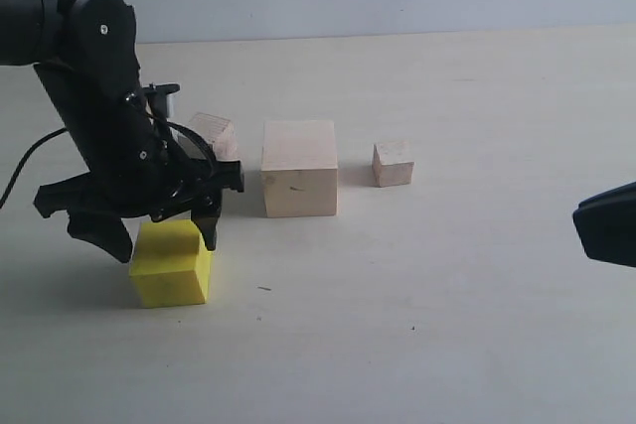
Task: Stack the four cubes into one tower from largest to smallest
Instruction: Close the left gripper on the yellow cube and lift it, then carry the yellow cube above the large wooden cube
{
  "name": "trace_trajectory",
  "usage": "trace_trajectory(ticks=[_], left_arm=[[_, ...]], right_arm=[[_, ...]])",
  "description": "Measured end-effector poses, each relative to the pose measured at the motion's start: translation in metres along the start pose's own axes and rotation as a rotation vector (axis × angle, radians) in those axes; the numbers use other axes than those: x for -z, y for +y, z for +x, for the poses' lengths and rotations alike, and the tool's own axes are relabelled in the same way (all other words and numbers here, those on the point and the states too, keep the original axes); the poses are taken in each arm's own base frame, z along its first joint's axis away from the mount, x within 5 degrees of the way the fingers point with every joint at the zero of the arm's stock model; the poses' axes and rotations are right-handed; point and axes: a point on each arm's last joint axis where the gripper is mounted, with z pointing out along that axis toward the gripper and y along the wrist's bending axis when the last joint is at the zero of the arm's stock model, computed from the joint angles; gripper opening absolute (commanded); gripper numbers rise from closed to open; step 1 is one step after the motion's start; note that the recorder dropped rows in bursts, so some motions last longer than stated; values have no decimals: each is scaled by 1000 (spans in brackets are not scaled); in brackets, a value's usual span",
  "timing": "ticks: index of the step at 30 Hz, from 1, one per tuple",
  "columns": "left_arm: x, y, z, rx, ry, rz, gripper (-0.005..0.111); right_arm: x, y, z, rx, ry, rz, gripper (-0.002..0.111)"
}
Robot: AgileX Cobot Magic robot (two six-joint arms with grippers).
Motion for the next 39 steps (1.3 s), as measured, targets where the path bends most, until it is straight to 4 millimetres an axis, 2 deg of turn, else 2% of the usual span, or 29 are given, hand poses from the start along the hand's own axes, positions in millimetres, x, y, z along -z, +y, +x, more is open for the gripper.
trace_trajectory(ticks=[6, 8, 10, 16, 23, 33, 39], left_arm=[[-9, -1, -3, 3, 12, -9, 75], [-13, -1, -3, 3, 19, -15, 68], [-15, -1, -3, 4, 26, -20, 54], [-10, -3, -5, -33, 30, -19, 0], [13, -9, -10, -81, 46, -21, 0], [99, -27, -12, -90, -95, 145, 0], [128, -40, -12, -101, -155, 220, 0]], right_arm=[[0, 0, 0, 0, 0, 0, 0], [0, 0, 0, 0, 0, 0, 0], [0, 0, 0, 0, 0, 0, 0], [0, 0, 0, 0, 0, 0, 0], [0, 0, 0, 0, 0, 0, 0], [0, 0, 0, 0, 0, 0, 0], [0, 0, 0, 0, 0, 0, 0]])
